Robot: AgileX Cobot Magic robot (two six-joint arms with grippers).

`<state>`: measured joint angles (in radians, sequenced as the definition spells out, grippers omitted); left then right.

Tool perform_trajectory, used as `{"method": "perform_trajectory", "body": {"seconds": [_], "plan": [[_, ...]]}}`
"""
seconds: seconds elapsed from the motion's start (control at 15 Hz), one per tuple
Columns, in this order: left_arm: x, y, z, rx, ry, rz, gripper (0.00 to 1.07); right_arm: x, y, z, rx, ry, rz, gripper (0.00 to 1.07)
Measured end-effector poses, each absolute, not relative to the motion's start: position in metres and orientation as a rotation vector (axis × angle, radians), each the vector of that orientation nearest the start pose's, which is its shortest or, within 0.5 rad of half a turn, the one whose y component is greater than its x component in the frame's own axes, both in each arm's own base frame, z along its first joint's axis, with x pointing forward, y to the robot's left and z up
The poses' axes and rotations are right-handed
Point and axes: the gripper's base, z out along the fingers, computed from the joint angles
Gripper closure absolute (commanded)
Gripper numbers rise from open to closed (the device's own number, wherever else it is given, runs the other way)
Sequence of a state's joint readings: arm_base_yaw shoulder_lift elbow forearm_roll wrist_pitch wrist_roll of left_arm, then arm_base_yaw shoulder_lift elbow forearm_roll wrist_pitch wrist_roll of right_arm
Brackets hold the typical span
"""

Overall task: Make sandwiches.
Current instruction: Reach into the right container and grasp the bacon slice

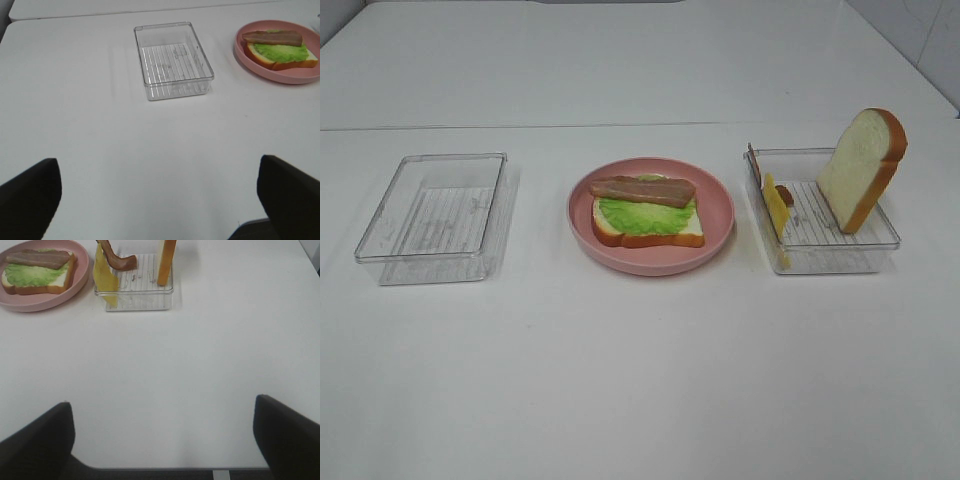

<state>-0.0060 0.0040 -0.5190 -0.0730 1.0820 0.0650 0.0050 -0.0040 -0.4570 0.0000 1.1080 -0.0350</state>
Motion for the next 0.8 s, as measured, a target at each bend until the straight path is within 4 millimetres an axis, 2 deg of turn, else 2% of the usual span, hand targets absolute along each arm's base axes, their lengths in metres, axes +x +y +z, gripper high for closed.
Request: {"method": "perform_trajectory", "body": {"seconds": [0.6,0.8], "plan": [[-0.0088,-0.0057,0.2810,0.015,2.039,-0.062,0.06,-0.0029,0.0000,0.2615,-0.043,2.130,-0.018,0.13],[-0.0082,-0.0066,0.2810,-0.087,2.037,0.000,0.06,-0.0029,0.0000,0.2615,-0.043,2.130,-0.018,0.13]]}}
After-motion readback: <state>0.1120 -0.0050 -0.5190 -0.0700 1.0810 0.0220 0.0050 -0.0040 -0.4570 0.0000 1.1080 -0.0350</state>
